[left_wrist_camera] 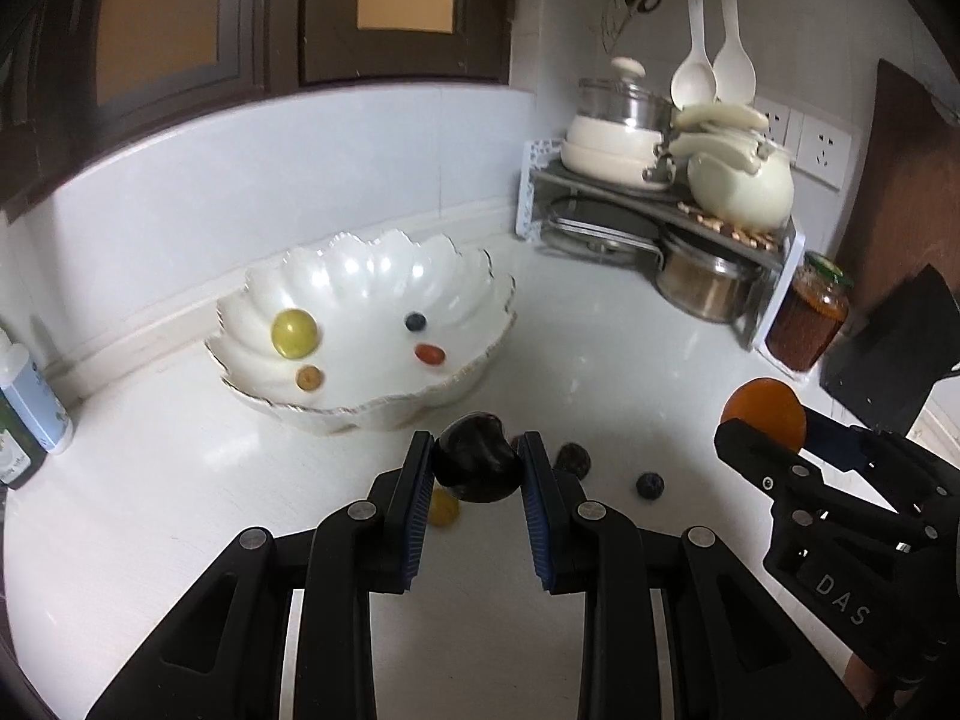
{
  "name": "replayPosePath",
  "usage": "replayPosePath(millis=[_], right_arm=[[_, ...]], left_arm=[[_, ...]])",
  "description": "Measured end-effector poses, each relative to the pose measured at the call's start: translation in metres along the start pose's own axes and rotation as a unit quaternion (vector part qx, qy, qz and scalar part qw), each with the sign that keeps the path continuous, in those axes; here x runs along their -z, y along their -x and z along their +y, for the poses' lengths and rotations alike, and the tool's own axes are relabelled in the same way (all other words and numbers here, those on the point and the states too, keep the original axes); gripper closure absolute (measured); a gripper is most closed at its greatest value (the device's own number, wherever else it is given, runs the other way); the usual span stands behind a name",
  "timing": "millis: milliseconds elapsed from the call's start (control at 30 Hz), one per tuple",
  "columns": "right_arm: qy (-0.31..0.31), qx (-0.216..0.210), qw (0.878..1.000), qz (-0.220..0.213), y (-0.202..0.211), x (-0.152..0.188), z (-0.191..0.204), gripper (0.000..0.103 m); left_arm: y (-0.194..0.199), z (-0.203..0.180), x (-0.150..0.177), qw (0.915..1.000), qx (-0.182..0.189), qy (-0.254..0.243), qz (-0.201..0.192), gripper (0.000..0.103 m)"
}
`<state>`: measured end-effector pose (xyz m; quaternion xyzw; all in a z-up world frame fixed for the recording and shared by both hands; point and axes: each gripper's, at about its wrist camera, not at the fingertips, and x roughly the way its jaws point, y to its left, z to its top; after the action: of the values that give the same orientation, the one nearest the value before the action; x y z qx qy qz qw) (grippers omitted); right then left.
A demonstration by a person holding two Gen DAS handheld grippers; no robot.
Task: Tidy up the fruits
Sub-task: 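Lift and carry the dark plum and mandarin over the white bowl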
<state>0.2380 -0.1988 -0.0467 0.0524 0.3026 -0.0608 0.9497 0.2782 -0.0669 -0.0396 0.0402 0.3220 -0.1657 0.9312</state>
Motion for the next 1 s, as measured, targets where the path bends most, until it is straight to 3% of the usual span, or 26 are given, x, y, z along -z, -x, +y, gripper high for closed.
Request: replayPosePath(millis=[500,1000], right_arm=[[0.020,-0.022,0.998,-0.047,0.006,-0.033,0.038,0.056],[0.046,-0.042,0.996,-0.064,-0.010,-0.059,0.073,0.056]], left_arm=[[0.024,0.033,-0.027,0.9980,-0.026,0.013,-0.055,0.074],[0.025,0.055,-0.054,0.9950,-0.041,0.002,-0.091,0.074]])
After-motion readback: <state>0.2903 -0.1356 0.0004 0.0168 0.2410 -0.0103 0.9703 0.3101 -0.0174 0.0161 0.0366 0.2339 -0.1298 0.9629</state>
